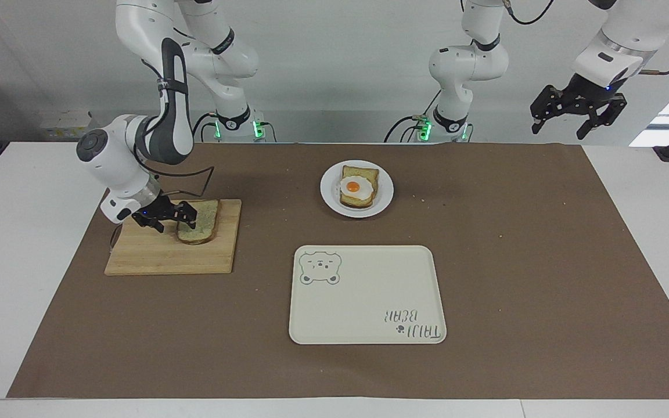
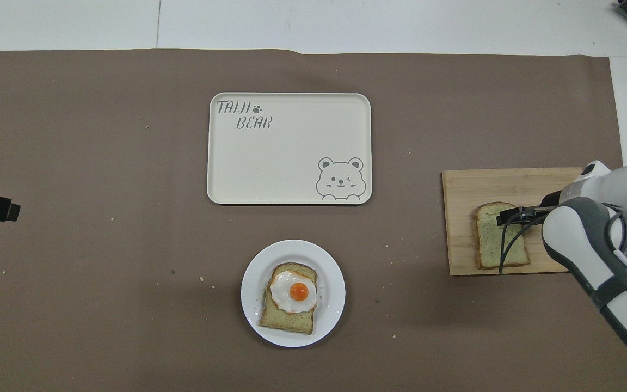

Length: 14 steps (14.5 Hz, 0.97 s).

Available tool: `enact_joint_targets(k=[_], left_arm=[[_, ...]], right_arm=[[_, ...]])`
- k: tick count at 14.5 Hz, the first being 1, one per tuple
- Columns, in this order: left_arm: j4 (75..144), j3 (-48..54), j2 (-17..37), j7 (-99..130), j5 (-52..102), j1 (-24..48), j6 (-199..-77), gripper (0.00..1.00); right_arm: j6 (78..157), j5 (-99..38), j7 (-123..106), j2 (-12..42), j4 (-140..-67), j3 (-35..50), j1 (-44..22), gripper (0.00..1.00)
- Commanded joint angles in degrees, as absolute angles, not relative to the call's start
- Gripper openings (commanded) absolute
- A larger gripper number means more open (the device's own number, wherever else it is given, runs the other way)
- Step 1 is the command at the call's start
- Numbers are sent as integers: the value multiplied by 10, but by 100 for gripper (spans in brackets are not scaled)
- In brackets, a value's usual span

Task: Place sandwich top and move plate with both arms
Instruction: 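Reach the right gripper down and grasp the bread slice on the board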

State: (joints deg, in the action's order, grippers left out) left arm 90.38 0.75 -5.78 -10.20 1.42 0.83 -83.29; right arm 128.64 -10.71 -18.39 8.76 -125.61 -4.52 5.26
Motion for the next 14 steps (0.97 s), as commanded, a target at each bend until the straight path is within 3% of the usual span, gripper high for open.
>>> enact_joint_targets(k=[1, 2, 4, 14], left_arm=[[911, 11, -66, -98, 17, 2, -839, 100], [911, 11, -66, -98, 17, 2, -839, 100], [911, 11, -66, -98, 17, 2, -839, 100], [911, 11, -66, -98, 17, 2, -838, 100]], right_arm=[[1300, -127, -214, 85, -1267, -41, 58, 85], [1300, -127, -214, 85, -1267, -41, 58, 64], [1299, -127, -206, 85, -1267, -41, 56, 0], [1301, -127, -190, 89, -1265, -41, 53, 0]])
